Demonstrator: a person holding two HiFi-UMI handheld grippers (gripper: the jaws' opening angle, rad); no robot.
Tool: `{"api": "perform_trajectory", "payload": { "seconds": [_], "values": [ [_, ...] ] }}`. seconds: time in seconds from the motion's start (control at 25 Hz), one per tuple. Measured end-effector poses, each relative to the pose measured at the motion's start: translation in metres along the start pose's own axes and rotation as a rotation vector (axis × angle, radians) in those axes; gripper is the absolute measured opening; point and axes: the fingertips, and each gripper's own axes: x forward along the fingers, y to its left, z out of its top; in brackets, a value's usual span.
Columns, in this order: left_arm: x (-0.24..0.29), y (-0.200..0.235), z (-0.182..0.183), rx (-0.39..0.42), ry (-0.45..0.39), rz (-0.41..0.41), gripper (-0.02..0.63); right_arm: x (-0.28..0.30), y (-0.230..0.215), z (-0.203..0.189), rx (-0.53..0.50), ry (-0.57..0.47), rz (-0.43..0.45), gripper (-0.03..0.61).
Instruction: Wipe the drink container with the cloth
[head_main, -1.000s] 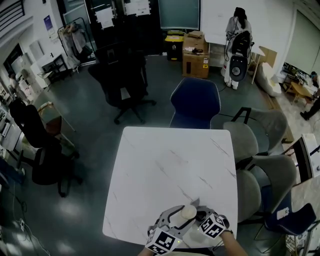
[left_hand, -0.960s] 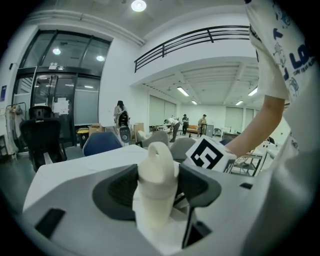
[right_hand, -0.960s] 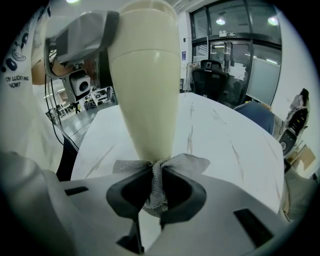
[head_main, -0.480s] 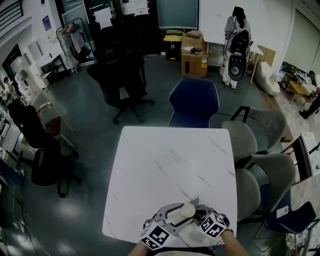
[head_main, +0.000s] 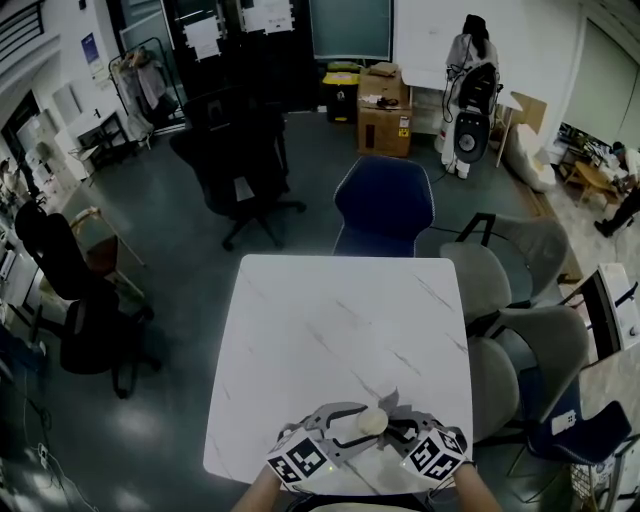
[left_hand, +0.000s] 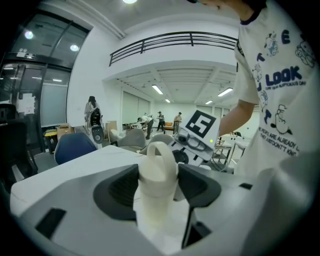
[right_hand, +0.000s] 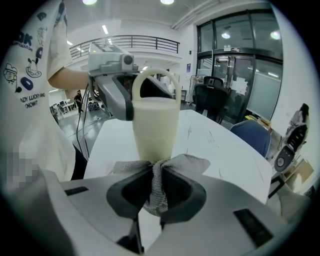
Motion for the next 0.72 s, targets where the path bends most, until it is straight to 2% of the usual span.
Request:
{"api": "perform_trajectory", "payload": {
  "seconds": [0.56,0.72],
  "values": [
    [-0.001,-0.002,0.001,0.063,0.019,-0.146,0.253,-0.04,-0.004,0.037,-0.129,-0.047,-0.005,0.048],
    [-0.005,-0.001,0.001,0.075,0.018,-0.179,0.255,-0.044,-0.004,0.045,-0.176,-0.033,0.004,0.048]
  ]
}}
